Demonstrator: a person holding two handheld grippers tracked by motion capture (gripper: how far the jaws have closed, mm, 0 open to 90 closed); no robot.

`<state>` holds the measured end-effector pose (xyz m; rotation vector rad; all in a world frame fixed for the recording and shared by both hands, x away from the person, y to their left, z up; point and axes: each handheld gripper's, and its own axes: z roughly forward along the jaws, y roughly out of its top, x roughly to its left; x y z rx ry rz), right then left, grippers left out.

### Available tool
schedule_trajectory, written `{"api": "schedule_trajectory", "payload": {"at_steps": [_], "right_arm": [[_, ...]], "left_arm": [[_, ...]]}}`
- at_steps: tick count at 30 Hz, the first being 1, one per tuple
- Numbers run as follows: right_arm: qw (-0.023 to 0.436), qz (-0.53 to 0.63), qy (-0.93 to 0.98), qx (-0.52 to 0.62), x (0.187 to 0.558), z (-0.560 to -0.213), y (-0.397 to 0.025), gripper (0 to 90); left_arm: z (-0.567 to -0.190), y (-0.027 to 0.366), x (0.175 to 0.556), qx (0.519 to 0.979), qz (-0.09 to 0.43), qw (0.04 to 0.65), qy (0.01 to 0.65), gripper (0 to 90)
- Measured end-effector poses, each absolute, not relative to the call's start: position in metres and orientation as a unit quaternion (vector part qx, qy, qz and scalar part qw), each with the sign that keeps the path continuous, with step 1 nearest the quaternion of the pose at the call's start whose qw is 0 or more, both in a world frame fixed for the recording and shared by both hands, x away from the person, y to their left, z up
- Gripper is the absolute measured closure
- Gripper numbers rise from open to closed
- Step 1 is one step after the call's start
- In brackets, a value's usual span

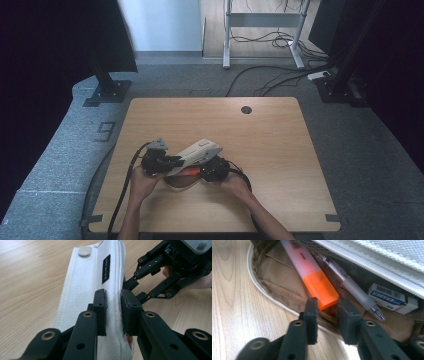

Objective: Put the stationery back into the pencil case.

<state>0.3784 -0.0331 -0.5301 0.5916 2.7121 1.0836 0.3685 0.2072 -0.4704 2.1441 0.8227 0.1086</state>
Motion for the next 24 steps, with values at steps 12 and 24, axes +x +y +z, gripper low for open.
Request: {"api": "schedule_trajectory", "payload": {"at_steps": [12, 24], "right_arm": [[0.075, 0.372, 0.903, 0.201, 0.385, -0.53, -0.024, 77.8], [0.073, 0.378, 0.9, 0.207, 0.387, -0.531, -0.024, 66.8]], "left_arm": [[-0.471, 0.205, 0.369, 0.853, 0.042, 0.406, 0.325, 75.2], [-0.473, 0.204, 0.369, 0.855, 0.04, 0.404, 0.324, 75.0]]}}
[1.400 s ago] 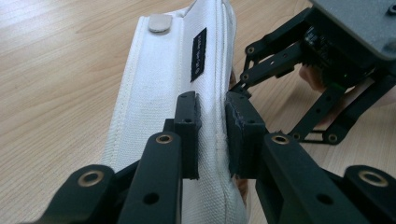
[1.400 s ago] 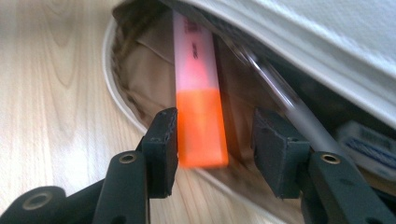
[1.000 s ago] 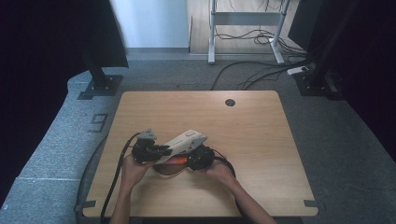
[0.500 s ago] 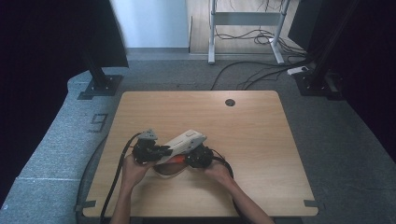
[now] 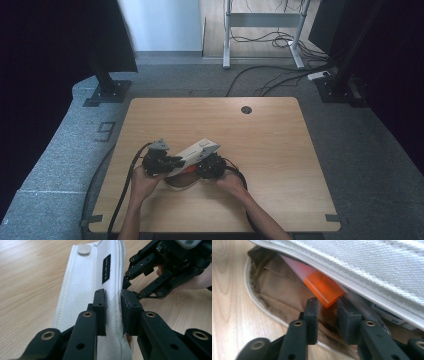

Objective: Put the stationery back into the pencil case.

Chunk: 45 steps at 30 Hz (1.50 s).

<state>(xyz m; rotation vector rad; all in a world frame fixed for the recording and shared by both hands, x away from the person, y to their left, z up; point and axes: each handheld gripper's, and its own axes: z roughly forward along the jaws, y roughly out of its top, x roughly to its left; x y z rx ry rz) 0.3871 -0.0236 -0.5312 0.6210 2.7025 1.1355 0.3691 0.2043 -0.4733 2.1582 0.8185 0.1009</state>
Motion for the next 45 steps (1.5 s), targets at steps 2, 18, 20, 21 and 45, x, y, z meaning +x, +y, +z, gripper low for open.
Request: {"api": "schedule_trajectory", "payload": {"at_steps": [2, 18, 20, 21, 45], "right_arm": [[0.072, 0.38, 0.899, 0.207, 0.385, -0.529, -0.028, 62.1], [0.058, 0.368, 0.9, 0.225, 0.38, -0.526, -0.072, 42.6], [0.058, 0.369, 0.899, 0.229, 0.38, -0.526, -0.077, 42.4], [0.058, 0.37, 0.898, 0.231, 0.38, -0.526, -0.079, 42.2], [0.055, 0.376, 0.889, 0.257, 0.38, -0.527, -0.105, 39.8]], "left_arm": [[-0.474, 0.204, 0.369, 0.855, 0.039, 0.404, 0.324, 74.7], [-0.485, 0.197, 0.367, 0.858, 0.033, 0.401, 0.321, 70.3], [-0.487, 0.196, 0.367, 0.858, 0.031, 0.4, 0.32, 69.1], [-0.488, 0.195, 0.366, 0.859, 0.031, 0.399, 0.319, 68.7], [-0.509, 0.184, 0.363, 0.862, 0.03, 0.396, 0.316, 37.4]]}}
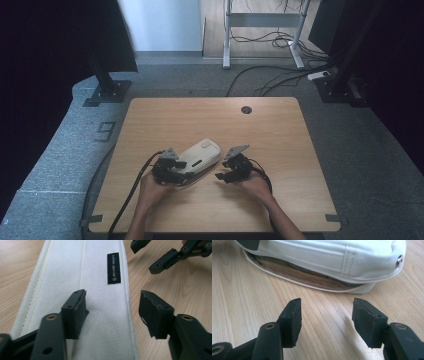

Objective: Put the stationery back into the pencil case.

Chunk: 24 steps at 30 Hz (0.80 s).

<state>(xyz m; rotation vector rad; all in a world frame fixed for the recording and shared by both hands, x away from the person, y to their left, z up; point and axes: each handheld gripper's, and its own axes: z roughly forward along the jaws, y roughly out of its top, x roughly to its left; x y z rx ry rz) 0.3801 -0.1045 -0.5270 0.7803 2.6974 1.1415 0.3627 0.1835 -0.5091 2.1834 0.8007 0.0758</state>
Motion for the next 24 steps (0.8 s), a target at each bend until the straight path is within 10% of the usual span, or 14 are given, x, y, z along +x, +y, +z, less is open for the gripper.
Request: {"api": "schedule_trajectory", "payload": {"at_steps": [24], "right_arm": [[0.074, 0.385, 0.879, 0.272, 0.372, -0.519, -0.114, 18.1]], "left_arm": [[-0.485, 0.198, 0.349, 0.866, 0.038, 0.398, 0.301, 15.4]]}}
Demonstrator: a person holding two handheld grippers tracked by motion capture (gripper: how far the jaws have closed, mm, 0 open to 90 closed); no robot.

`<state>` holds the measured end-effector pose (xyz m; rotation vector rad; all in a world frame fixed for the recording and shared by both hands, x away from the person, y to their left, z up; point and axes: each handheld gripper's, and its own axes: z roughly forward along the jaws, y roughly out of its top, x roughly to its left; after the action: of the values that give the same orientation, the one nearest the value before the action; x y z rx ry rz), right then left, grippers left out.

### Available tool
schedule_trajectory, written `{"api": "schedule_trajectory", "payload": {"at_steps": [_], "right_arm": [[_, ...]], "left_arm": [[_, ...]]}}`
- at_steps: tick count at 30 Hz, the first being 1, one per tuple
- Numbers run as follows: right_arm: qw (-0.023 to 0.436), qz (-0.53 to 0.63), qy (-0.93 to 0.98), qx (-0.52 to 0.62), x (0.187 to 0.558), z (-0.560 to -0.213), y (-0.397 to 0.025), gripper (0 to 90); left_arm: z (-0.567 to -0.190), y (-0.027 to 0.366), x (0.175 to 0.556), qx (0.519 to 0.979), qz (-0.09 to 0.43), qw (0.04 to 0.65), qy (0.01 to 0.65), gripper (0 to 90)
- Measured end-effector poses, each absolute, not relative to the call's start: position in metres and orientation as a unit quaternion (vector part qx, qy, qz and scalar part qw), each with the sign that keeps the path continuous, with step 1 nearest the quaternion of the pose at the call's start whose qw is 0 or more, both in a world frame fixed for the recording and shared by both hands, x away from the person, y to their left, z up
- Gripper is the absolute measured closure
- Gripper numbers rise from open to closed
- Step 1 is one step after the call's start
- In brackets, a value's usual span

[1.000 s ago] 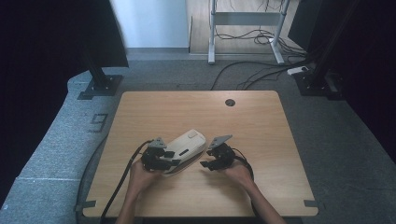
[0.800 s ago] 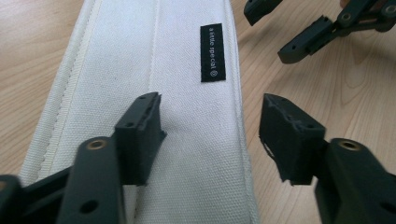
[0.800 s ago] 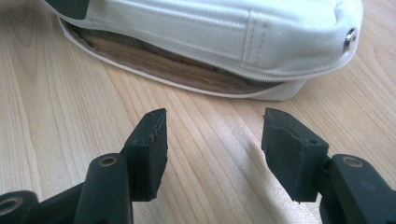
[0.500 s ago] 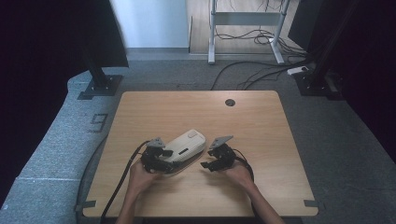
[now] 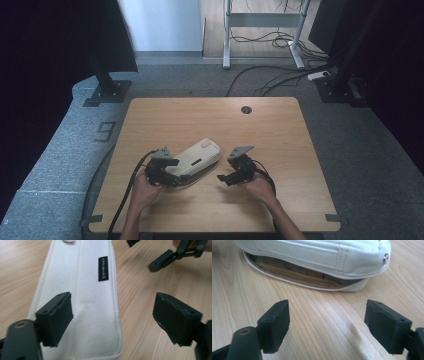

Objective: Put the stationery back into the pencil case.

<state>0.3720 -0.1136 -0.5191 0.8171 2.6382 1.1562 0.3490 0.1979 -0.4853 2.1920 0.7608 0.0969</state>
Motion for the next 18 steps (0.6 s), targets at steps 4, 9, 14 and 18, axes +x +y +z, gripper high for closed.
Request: {"api": "schedule_trajectory", "payload": {"at_steps": [4, 9, 14, 18], "right_arm": [[0.073, 0.376, 0.881, 0.279, 0.37, -0.518, -0.117, 13.5], [0.082, 0.375, 0.881, 0.275, 0.366, -0.514, -0.125, 12.4], [0.091, 0.376, 0.879, 0.278, 0.362, -0.51, -0.135, 10.9], [0.1, 0.375, 0.877, 0.282, 0.359, -0.507, -0.146, 9.9]], "left_arm": [[-0.483, 0.204, 0.346, 0.868, 0.047, 0.396, 0.298, 13.9], [-0.482, 0.211, 0.345, 0.868, 0.046, 0.394, 0.299, 9.4], [-0.48, 0.22, 0.343, 0.864, 0.051, 0.398, 0.303, 6.0], [-0.476, 0.23, 0.341, 0.858, 0.064, 0.404, 0.312, 4.4]]}}
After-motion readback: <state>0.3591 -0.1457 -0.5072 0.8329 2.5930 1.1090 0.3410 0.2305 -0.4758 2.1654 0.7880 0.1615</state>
